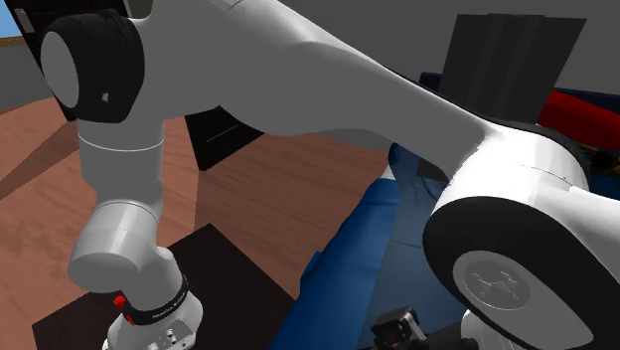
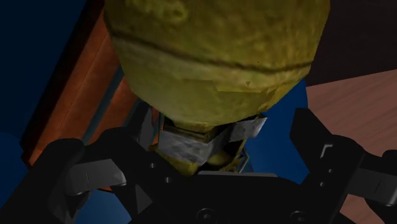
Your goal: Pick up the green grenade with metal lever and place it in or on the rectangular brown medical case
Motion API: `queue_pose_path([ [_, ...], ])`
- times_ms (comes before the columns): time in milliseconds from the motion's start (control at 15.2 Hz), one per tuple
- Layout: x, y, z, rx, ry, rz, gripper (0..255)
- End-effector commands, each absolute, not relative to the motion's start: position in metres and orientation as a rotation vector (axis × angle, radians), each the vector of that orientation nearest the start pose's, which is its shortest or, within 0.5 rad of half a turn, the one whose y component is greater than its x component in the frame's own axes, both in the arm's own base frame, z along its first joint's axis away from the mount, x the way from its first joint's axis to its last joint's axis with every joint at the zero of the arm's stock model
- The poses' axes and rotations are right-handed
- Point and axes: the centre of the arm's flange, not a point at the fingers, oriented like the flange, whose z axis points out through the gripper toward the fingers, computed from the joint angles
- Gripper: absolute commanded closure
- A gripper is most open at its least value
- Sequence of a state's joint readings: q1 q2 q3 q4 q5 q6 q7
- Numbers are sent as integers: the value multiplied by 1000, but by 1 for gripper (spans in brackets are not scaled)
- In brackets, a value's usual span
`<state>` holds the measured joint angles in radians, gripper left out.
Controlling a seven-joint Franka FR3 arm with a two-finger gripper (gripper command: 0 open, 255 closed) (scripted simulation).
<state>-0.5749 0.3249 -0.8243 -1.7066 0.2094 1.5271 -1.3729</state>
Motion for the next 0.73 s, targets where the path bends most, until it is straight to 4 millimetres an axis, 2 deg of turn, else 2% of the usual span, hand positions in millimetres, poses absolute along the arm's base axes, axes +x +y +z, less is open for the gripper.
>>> queue_pose_path([
  [0,161,-566,444,-2753,111,143,0],
  [132,163,-575,466,-2753,111,143,0],
  [660,163,-575,466,-2753,111,143,0],
])
